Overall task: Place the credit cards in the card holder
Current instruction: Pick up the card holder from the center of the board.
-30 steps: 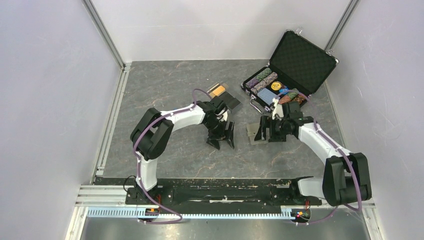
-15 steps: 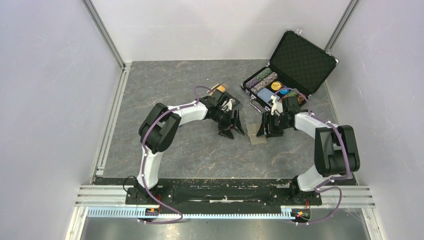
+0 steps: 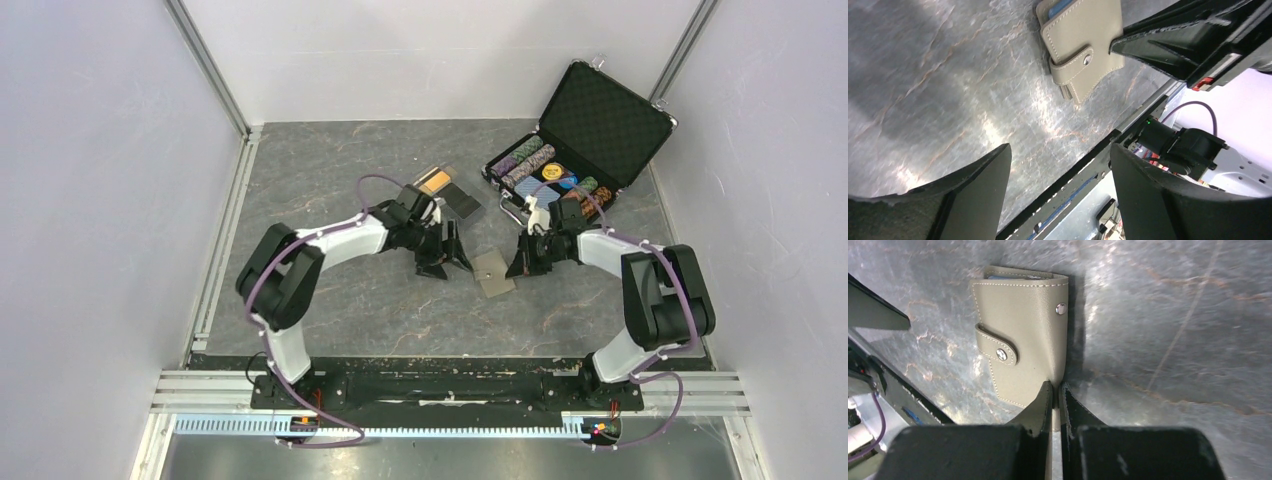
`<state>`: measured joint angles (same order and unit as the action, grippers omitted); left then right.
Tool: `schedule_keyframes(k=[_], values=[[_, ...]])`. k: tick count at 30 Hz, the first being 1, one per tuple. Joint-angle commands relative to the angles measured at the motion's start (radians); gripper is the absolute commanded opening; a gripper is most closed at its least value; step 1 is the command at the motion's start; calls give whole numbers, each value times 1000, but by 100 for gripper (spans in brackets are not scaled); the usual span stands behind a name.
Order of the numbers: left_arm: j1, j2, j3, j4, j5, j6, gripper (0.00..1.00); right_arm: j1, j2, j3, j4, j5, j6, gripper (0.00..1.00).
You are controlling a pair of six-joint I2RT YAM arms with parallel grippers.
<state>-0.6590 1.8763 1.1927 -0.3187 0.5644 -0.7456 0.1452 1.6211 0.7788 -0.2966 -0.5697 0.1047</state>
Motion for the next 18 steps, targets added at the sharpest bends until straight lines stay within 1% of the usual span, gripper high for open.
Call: schedule_keyframes(k=[1, 6, 10, 13, 18], values=[[34, -139, -102, 110, -41, -72, 79, 40, -71, -26, -5, -36, 44, 0], [68, -232, -238, 249, 0, -135, 81, 77, -162, -38, 34, -95, 140, 0], [85, -268, -321, 367, 48, -168, 81, 94, -207, -49, 74, -136, 219, 0], [86, -272, -345, 431, 82, -188, 81, 113, -225, -44, 85, -152, 253, 0], [89, -251, -352, 471, 112, -198, 81, 141, -265, -56, 148, -184, 342, 0]])
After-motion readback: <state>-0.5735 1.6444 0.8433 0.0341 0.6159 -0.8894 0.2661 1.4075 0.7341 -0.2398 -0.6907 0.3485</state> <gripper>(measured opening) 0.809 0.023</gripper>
